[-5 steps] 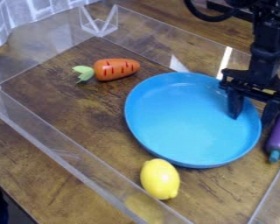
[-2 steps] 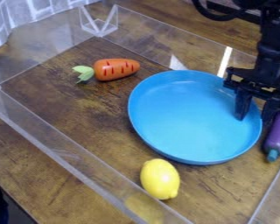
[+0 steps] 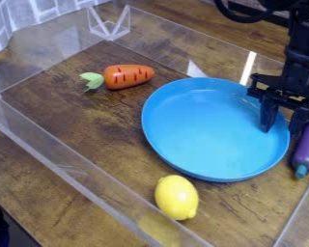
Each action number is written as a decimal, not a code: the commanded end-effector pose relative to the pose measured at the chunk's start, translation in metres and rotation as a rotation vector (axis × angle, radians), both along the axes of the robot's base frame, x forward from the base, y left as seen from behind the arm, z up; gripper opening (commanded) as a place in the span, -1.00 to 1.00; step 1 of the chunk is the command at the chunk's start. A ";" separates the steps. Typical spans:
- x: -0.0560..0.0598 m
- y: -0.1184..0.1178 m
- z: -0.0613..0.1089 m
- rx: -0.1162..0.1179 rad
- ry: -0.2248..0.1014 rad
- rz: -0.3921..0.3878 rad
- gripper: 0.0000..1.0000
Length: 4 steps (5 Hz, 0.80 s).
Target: Remove the purple eggplant from the blue tray and put it on the table
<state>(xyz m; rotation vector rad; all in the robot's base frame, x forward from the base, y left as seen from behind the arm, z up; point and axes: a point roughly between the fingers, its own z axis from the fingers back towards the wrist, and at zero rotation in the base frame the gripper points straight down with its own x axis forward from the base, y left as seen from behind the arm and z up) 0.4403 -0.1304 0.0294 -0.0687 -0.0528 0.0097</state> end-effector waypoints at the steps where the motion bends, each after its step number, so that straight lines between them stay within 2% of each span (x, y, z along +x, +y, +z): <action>1: 0.004 -0.013 0.011 -0.007 -0.048 -0.053 -1.00; 4: 0.005 -0.016 0.012 -0.001 -0.047 -0.065 -1.00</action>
